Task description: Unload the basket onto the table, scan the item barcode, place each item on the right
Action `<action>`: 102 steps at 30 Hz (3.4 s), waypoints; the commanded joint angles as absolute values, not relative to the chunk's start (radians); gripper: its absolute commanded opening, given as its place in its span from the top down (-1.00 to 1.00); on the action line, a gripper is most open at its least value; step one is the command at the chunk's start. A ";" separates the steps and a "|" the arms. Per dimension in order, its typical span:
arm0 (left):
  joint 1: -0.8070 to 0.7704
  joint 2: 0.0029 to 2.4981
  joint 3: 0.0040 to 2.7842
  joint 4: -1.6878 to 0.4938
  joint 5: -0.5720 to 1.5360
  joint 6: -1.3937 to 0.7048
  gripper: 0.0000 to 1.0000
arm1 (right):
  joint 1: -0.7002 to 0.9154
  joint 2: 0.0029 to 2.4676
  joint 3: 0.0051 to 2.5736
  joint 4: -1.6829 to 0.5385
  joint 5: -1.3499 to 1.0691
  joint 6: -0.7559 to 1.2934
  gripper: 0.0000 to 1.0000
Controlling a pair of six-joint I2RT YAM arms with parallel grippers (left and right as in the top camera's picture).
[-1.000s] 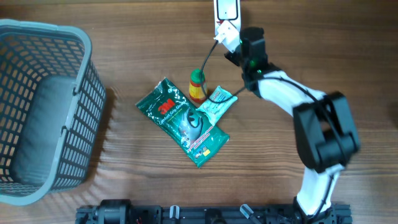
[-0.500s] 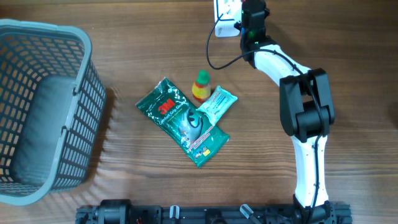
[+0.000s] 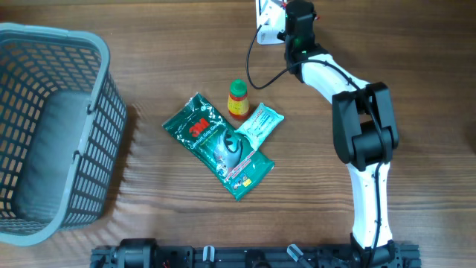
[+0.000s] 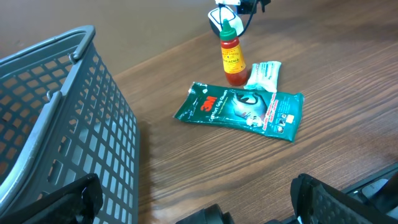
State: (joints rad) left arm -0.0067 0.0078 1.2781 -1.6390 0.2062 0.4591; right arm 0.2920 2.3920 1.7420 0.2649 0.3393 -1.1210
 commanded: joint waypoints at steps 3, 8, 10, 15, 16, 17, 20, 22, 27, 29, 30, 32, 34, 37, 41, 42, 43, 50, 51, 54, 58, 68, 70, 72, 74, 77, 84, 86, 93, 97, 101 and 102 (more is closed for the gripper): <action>-0.009 0.005 1.278 -1.636 0.204 0.464 -1.00 | 0.280 2.362 1.764 0.265 0.327 -1.106 0.91; -0.009 0.005 1.278 -1.636 0.204 0.464 -1.00 | 0.153 2.245 1.764 0.146 0.479 -0.884 0.91; -0.009 0.005 1.278 -1.636 0.204 0.464 -1.00 | 0.067 2.214 1.764 0.027 0.543 -0.773 0.91; -0.009 0.005 1.278 -1.636 0.204 0.464 -1.00 | -0.228 2.202 1.759 -0.340 0.576 -0.504 0.92; -0.009 0.005 1.278 -1.636 0.204 0.464 -1.00 | -0.273 2.202 1.757 -0.382 0.559 -0.464 0.91; -0.009 0.005 1.278 -1.636 0.204 0.464 -1.00 | -0.328 2.202 1.757 -0.427 0.529 -0.421 0.91; -0.009 0.005 1.278 -1.636 0.204 0.464 -1.00 | -0.506 2.202 1.754 -0.503 0.480 -0.258 0.91; -0.009 0.005 1.278 -1.636 0.204 0.464 -1.00 | -0.580 2.202 1.752 -0.535 0.414 -0.194 0.91; -0.009 0.005 1.278 -1.636 0.204 0.464 -1.00 | -0.717 2.203 1.752 -0.587 0.174 -0.068 -0.01; -0.009 0.005 1.278 -1.636 0.204 0.464 -1.00 | -0.721 2.192 1.752 -0.596 0.097 -0.052 -0.99; -0.009 0.005 1.278 -1.636 0.204 0.464 -1.00 | -0.714 2.177 1.753 -0.595 0.060 -0.014 -0.99; -0.009 0.005 1.278 -1.636 0.204 0.464 -1.00 | -0.697 2.144 1.756 -0.587 -0.027 0.035 -1.00; -0.009 0.005 1.278 -1.636 0.204 0.464 -1.00 | -0.669 2.090 1.756 -0.571 -0.155 0.069 -0.99; -0.009 0.005 1.278 -1.636 0.204 0.464 -1.00 | -0.598 1.985 1.756 -0.579 -0.409 0.151 -0.99; -0.009 0.005 1.278 -1.636 0.204 0.464 -1.00 | -0.471 1.899 1.756 -0.695 -0.619 0.342 -0.99; -0.009 0.005 1.278 -1.636 0.204 0.464 -1.00 | -0.432 1.891 1.756 -0.749 -0.647 0.435 -0.99; -0.009 0.005 1.278 -1.636 0.204 0.464 -1.00 | -0.402 1.890 1.756 -0.789 -0.680 0.509 -1.00; -0.009 0.005 1.278 -1.636 0.204 0.464 -1.00 | -0.024 1.893 1.752 -1.036 -0.754 0.752 -0.99; -0.009 0.005 1.278 -1.636 0.204 0.464 -1.00 | 0.019 1.893 1.752 -1.036 -0.732 0.797 -0.99; -0.009 0.005 1.278 -1.636 0.204 0.464 -1.00 | 0.163 1.895 1.752 -1.027 -0.699 0.960 -0.99; -0.009 0.005 1.278 -1.636 0.204 0.464 -1.00 | 0.338 1.894 1.752 -0.931 -0.465 0.762 -0.99; -0.009 0.005 1.278 -1.636 0.204 0.464 -1.00 | 0.609 1.949 1.752 -0.865 0.152 0.540 -1.00; -0.009 0.005 1.278 -1.636 0.204 0.464 -1.00 | 0.628 1.978 1.752 -0.853 0.153 0.507 -0.99; -0.009 0.005 1.278 -1.636 0.204 0.464 -1.00 | 0.645 2.003 1.752 -0.850 0.157 0.488 -0.99; -0.009 0.005 1.278 -1.636 0.204 0.464 -1.00 | 0.656 2.015 1.752 -0.847 0.161 0.485 -0.99; -0.009 0.005 1.278 -1.636 0.204 0.464 -1.00 | 0.658 2.033 1.752 -0.833 0.188 0.485 -0.97; -0.009 0.005 1.278 -1.636 0.204 0.464 -1.00 | 0.665 2.091 1.752 -0.833 0.186 0.469 -0.23; -0.009 0.005 1.278 -1.636 0.204 0.464 -1.00 | 0.665 2.091 1.752 -0.832 0.187 0.469 -0.05; -0.009 0.005 1.278 -1.636 0.204 0.464 -1.00 | 0.646 2.039 1.755 -0.883 0.187 0.363 0.37; -0.009 0.005 1.278 -1.636 0.204 0.464 -1.00 | 0.599 1.897 1.756 -0.885 0.195 0.314 0.35; -0.009 0.005 1.278 -1.636 0.204 0.464 -1.00 | 0.543 1.765 1.756 -0.928 0.195 0.344 0.35; -0.009 0.005 1.278 -1.636 0.204 0.464 -1.00 | 0.526 1.742 1.756 -0.943 0.194 0.345 0.36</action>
